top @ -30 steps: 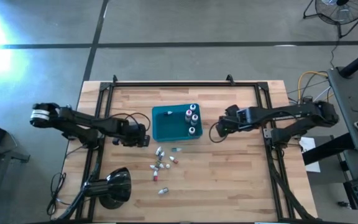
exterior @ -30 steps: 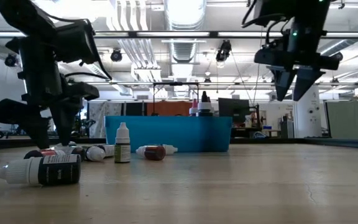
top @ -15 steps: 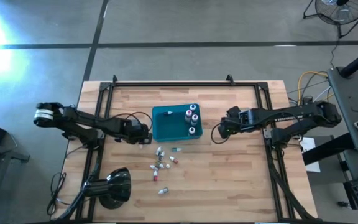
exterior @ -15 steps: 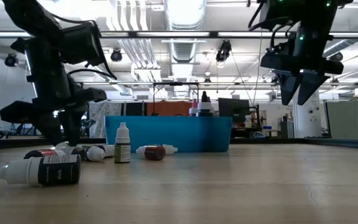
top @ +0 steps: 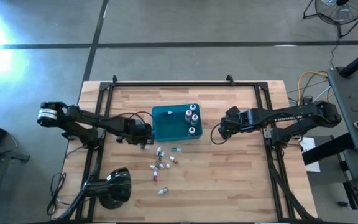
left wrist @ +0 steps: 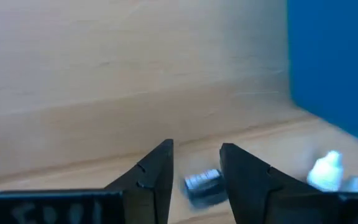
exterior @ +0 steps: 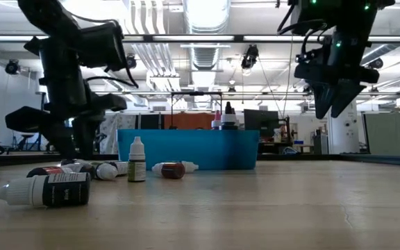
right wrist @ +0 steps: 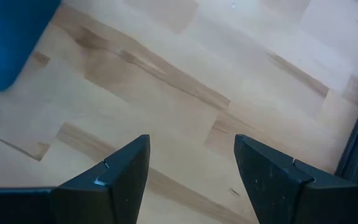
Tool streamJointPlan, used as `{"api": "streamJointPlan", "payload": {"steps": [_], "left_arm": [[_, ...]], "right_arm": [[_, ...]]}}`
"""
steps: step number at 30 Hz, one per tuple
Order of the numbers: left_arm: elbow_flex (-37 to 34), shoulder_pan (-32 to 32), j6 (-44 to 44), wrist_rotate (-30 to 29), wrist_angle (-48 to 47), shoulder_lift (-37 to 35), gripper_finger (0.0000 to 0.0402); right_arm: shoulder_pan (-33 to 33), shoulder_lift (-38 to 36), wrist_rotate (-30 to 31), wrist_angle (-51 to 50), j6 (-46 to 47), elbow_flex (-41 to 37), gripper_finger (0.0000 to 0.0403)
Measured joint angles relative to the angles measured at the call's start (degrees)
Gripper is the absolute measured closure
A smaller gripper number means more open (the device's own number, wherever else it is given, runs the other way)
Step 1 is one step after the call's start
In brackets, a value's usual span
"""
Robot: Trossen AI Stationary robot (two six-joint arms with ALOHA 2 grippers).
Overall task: Pick & Place food coloring
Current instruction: Put the small black food coloring bottle into the blue bin
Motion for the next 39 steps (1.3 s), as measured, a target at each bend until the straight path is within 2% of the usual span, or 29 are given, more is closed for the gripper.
{"api": "streamJointPlan", "payload": {"steps": [4,17,22,32,39], "left_arm": [[-0.07,-0.02,0.00,0.32,-2.53,-0.01,0.0293],[-0.02,-0.18,2.27,0.98,-0.48,-0.47,0.0293],[0.09,-0.16,6.90,-2.75,2.13,-3.08,0.0293],[-0.06,-1.21,-2.90,0.65,3.70,-2.57,0.0293],[-0.07,-3.62,-8.71,-1.69,4.26,-0.96,0.0293]], "right_arm": [[-0.06,0.00,1.09,0.40,2.10,-0.42,0.0175],[-0.37,0.00,0.72,1.42,8.28,-0.43,0.0174],[-0.37,0.00,0.55,1.39,8.36,-0.43,0.0174],[-0.37,0.00,-0.09,1.25,7.89,-0.43,0.0174],[-0.37,0.00,-0.07,1.25,7.55,-0.47,0.0175]]}}
